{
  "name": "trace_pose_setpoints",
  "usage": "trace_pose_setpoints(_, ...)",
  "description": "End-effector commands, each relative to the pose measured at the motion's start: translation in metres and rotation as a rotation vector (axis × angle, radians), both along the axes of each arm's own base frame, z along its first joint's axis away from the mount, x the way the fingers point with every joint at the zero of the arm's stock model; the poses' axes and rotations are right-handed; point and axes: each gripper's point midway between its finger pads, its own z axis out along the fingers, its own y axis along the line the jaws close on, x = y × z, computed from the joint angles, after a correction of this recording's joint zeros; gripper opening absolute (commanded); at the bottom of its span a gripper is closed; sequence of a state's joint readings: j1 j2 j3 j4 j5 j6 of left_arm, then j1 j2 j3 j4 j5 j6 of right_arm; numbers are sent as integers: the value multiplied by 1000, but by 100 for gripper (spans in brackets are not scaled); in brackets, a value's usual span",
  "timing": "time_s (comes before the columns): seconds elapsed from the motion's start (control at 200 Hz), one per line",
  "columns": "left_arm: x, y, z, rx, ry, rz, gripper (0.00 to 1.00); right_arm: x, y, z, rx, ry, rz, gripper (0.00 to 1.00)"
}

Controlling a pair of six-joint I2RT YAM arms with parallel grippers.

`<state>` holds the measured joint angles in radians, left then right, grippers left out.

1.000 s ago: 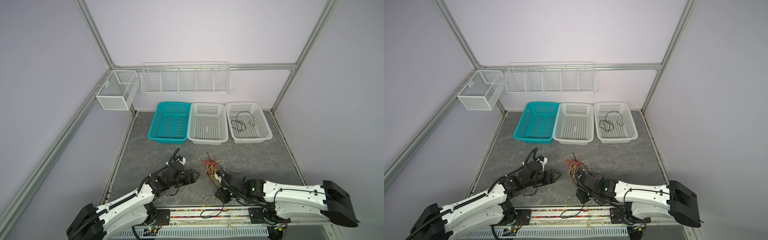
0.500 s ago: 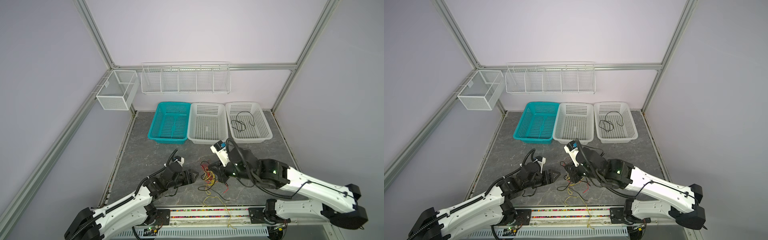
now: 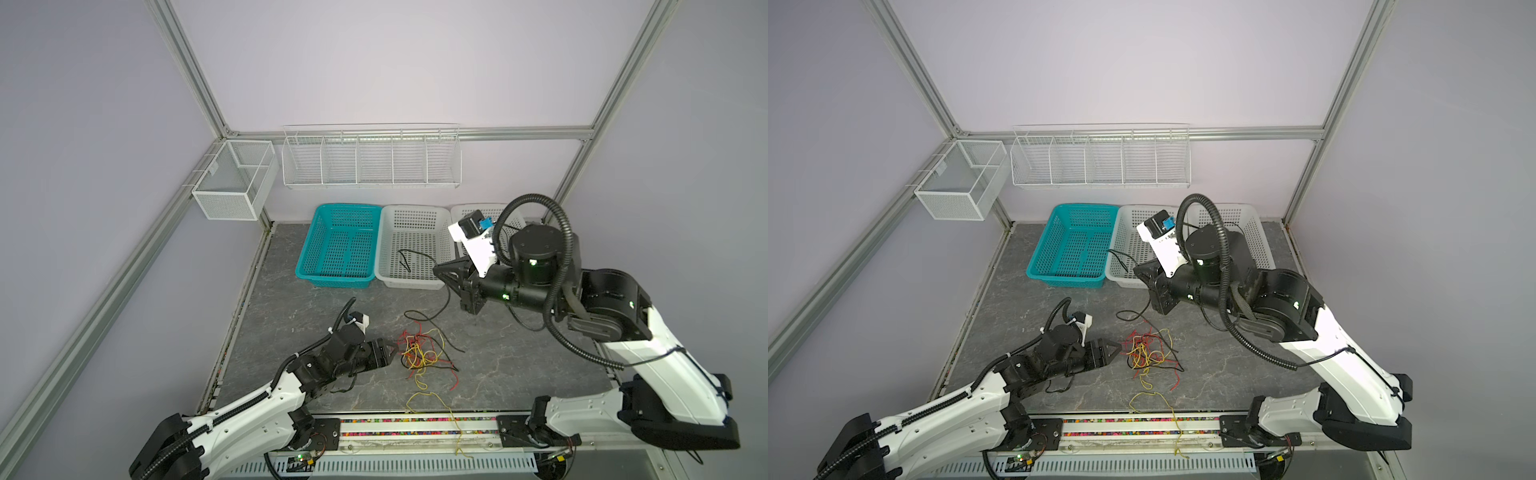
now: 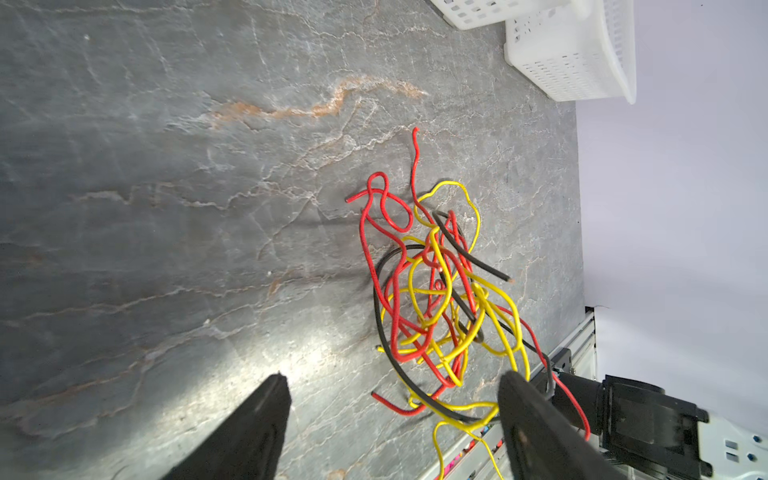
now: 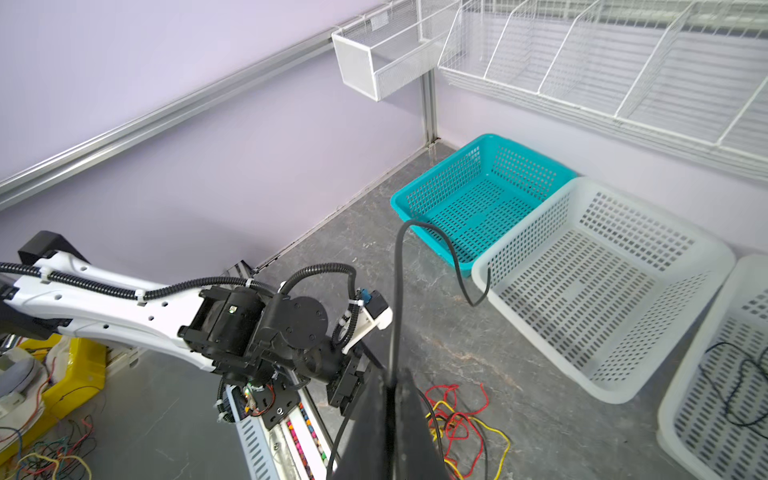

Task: Untangle the cables
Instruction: 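Pull the black wire out and drop it into the farthest white basket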

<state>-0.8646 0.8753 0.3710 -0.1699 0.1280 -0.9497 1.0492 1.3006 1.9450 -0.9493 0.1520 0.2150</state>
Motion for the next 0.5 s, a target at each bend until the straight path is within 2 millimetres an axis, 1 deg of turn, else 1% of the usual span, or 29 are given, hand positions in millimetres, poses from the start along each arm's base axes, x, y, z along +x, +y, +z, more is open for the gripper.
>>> trace_pose_setpoints(0.0, 3, -2, 7, -5, -19, 2, 80, 20, -25, 6, -57, -50, -69, 7)
trace_pose_setpoints(0.05, 3, -1, 7, -3, -19, 3, 80, 34, -35, 12, -41, -58, -114, 7)
trace_pose_setpoints(0.12, 3, -1, 7, -1, -18, 5, 80, 61, -56, 19, -32, -77, -210, 7)
trace_pose_setpoints(0.185, 3, -1, 7, -1, -18, 5, 80, 88, -76, 20, -27, -80, -307, 7)
trace_pose_setpoints(0.23, 2, 0, 6, 4, -14, 6, 80, 106, -90, 15, -21, -50, -361, 7)
trace_pose_setpoints(0.24, 2, 0, 5, 5, -13, 7, 80, 112, -92, 19, 1, -58, -374, 7)
trace_pose_setpoints(0.25, 2, 0, 5, 6, -14, 6, 80, 117, -95, 19, 10, -53, -386, 7)
trace_pose_setpoints(0.335, 2, 1, 4, 7, -12, 7, 80, 152, -117, 10, 44, 4, -484, 7)
trace_pose_setpoints(0.495, 1, 2, 3, 5, -8, 8, 80, 211, -162, -7, 44, 15, -711, 7)
